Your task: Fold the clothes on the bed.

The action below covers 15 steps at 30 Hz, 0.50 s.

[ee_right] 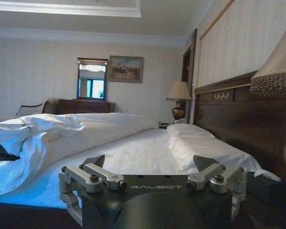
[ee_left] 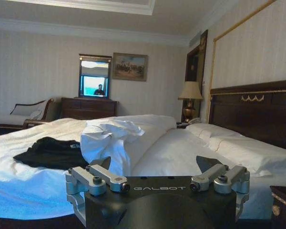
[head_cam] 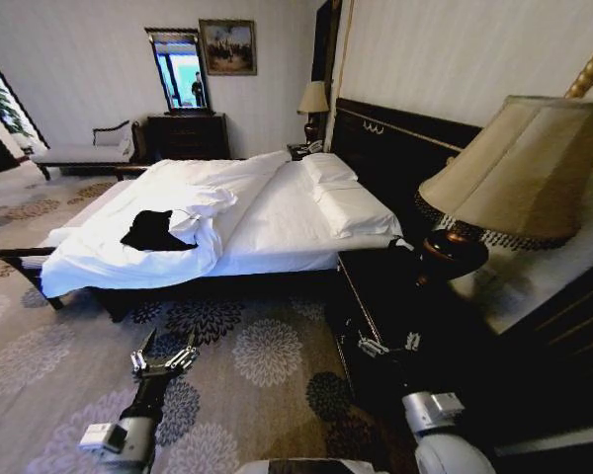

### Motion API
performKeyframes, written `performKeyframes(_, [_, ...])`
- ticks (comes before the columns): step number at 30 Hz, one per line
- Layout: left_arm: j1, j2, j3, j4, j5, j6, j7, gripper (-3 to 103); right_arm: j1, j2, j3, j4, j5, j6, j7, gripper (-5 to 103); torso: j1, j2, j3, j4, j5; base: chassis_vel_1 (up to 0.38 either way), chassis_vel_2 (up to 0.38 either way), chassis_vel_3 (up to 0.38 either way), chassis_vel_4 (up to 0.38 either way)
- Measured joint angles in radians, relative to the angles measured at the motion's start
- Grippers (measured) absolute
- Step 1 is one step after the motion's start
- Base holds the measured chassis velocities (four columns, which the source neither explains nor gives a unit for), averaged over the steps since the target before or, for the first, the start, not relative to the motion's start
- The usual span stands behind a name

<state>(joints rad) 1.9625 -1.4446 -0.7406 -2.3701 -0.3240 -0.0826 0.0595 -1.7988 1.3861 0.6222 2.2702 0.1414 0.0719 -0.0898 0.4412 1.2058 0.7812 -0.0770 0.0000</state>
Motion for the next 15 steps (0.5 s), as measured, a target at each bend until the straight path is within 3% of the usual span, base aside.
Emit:
performKeyframes(6, [-0.005, -0.004, 0.001, 0.016, -0.002, 0.01, -0.024, 100, 0.001, 0.004, -0.003, -0.008, -0.015, 0.023, 0.02, 100, 0.0, 0.0, 0.0, 0.0, 0.0, 0.0, 0.0, 0.0, 0.0])
performKeyframes(15, [-0.005, -0.003, 0.002, 0.019, -0.004, 0.011, -0.026, 100, 0.001, 0.003, 0.002, -0.004, -0.032, 0.033, -0.015, 100, 0.0, 0.0, 0.0, 0.0, 0.0, 0.0, 0.0, 0.0, 0.0])
